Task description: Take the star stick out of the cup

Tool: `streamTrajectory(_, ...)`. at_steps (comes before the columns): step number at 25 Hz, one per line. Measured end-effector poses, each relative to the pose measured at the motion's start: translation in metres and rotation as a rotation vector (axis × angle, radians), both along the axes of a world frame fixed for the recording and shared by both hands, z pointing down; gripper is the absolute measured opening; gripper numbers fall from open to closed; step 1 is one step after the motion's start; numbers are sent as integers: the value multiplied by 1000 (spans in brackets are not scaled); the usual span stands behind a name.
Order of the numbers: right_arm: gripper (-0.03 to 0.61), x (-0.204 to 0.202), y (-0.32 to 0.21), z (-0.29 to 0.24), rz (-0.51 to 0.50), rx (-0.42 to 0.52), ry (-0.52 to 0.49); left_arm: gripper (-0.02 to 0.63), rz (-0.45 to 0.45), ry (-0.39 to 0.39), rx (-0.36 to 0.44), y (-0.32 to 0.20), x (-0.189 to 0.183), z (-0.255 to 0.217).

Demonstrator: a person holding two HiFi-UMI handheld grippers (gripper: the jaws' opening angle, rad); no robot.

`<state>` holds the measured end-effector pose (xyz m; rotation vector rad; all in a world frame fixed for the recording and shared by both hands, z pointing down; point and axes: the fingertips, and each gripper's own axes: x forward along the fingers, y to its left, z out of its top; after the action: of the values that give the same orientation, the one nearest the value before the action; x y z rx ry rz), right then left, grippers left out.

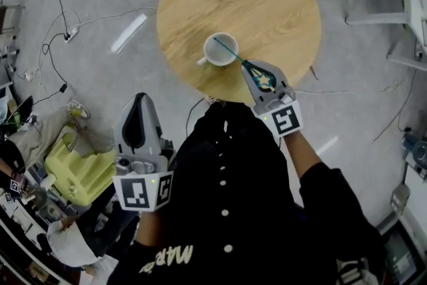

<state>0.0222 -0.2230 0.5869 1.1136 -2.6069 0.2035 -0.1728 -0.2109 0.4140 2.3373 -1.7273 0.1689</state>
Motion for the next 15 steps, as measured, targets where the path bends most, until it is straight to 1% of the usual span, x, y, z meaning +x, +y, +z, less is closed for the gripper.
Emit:
streamTrajectory(8, 20, 11, -2, -76, 21, 32, -65, -5, 5, 10, 53, -5, -3, -27)
streamTrajectory(15, 20, 24, -4, -145, 71, 75, -88, -5, 13, 9, 97, -1, -2, -50)
